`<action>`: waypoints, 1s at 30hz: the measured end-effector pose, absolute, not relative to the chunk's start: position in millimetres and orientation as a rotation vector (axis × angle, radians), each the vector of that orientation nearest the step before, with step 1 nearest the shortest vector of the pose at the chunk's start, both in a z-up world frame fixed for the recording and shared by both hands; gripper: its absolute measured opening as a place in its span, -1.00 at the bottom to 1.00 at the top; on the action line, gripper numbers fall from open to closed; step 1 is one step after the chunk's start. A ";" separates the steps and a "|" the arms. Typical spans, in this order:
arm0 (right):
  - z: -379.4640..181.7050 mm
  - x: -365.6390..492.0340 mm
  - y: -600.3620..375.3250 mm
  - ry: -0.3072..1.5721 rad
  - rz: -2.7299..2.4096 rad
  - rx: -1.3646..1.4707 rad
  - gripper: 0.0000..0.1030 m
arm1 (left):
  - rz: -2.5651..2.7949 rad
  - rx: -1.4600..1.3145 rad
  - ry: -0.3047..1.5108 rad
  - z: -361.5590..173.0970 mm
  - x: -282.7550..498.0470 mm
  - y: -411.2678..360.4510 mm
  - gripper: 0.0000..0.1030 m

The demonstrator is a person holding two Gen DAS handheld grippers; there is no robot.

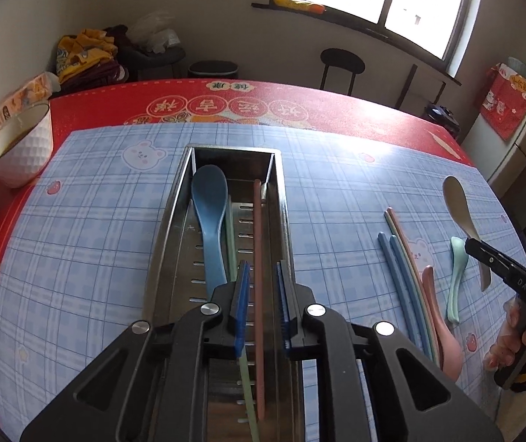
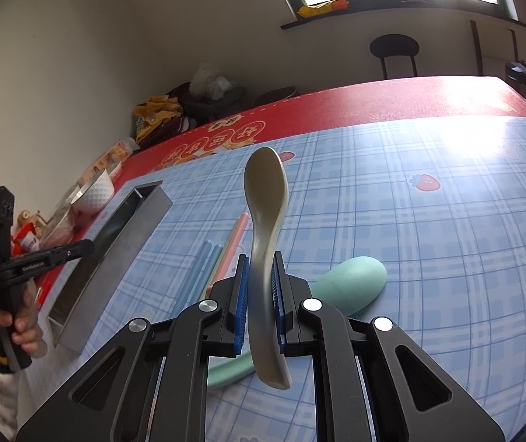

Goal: Organize utensils
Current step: 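Lower the green chopstick into the rack with the left tool while the right holds the beige spoon, then lower the beige spoon into the steel rack and open the right tool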

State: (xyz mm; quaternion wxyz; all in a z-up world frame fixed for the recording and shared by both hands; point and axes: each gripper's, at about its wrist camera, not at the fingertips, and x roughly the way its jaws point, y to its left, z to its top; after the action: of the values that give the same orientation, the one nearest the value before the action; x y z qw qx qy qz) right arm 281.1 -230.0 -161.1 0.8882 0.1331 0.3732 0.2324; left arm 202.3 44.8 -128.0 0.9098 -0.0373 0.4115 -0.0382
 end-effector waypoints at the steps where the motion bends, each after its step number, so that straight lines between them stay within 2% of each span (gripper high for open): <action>1: -161.3 280.8 -230.0 0.776 0.484 0.276 -0.76 | -0.081 -0.038 0.812 -125.8 191.8 44.1 -0.53; 4: -162.4 280.7 -227.5 0.779 0.483 0.267 -0.76 | -0.083 0.021 0.725 -124.9 160.2 50.9 -0.33; 7: -162.2 279.3 -223.9 0.774 0.475 0.247 -0.76 | -0.076 0.029 0.677 -128.7 139.7 63.8 -0.24; 14: -166.0 283.3 -218.4 0.816 0.381 0.219 -0.76 | -0.027 -0.021 0.655 -144.5 124.6 105.5 0.04; 17: -165.0 282.6 -216.3 0.847 0.312 0.189 -0.76 | -0.006 -0.038 0.633 -144.7 125.4 116.2 0.38; 19: -163.7 282.9 -218.3 0.863 0.290 0.217 -0.76 | 0.003 -0.048 0.621 -143.9 126.6 119.5 0.76; 22: -153.9 280.2 -210.1 0.859 0.280 0.219 -0.76 | 0.004 -0.046 0.609 -144.1 127.1 121.8 0.88; 30: -127.6 286.2 -134.8 0.870 0.334 0.270 -0.76 | -0.037 -0.181 0.577 -140.7 119.5 146.4 0.88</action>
State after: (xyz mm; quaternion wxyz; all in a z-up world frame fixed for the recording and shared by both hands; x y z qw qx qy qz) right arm 286.2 -134.8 -127.6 0.8846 0.1296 0.4183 0.1603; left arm 119.5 146.4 -140.7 0.9545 -0.0889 0.2839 -0.0184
